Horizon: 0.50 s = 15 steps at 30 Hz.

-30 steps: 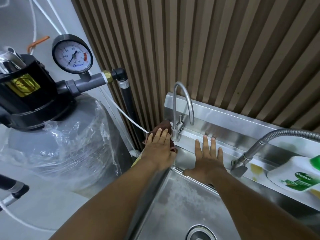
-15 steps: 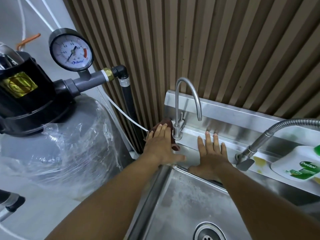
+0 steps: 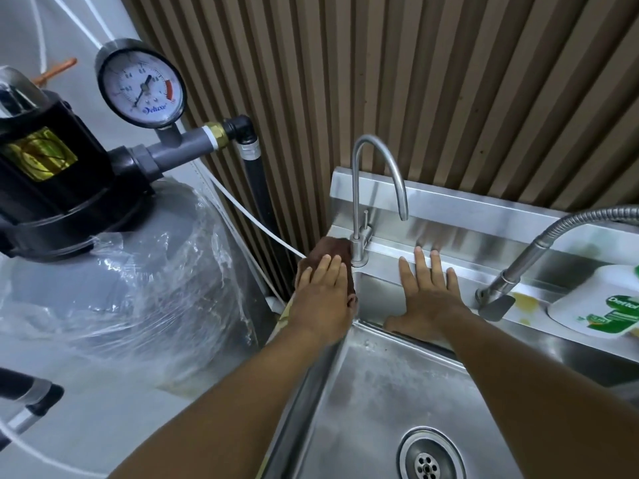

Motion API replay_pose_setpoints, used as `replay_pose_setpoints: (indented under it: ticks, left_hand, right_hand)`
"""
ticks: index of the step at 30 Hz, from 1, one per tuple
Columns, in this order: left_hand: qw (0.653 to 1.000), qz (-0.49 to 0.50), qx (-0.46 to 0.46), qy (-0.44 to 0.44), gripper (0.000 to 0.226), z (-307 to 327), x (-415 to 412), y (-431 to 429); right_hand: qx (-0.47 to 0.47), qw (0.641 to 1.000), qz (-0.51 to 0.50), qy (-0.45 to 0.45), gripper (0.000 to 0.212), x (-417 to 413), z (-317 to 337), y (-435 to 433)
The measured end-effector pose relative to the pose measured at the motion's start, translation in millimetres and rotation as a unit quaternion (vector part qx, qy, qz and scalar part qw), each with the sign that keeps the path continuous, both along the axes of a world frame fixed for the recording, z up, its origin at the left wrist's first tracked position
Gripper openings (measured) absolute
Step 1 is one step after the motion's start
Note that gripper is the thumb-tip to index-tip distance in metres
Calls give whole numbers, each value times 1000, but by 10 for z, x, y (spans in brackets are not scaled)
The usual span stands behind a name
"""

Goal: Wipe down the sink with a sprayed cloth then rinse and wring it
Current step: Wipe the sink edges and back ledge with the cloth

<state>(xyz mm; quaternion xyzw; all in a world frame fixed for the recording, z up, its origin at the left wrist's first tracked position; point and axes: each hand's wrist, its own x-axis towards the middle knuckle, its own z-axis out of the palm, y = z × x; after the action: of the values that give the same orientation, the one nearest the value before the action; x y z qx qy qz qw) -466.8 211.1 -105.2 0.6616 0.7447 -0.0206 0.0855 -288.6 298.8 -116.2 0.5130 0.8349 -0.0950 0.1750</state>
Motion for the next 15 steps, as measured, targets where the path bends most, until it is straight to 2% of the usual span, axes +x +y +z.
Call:
replay_pose_setpoints:
  ticks: [7, 9, 15]
  left_hand:
    - [999, -36, 23, 11, 66, -147, 49, -832]
    - [1000, -28, -7, -3, 72, -89, 41, -702]
    - [999, -31, -30, 18, 71, -39, 7, 44]
  right_hand:
    - [1, 1000, 3, 10, 124, 15, -14, 8]
    - [-2, 1000, 3, 10, 123, 21, -4, 4]
    - [-3, 1000, 6, 7, 118, 27, 20, -9]
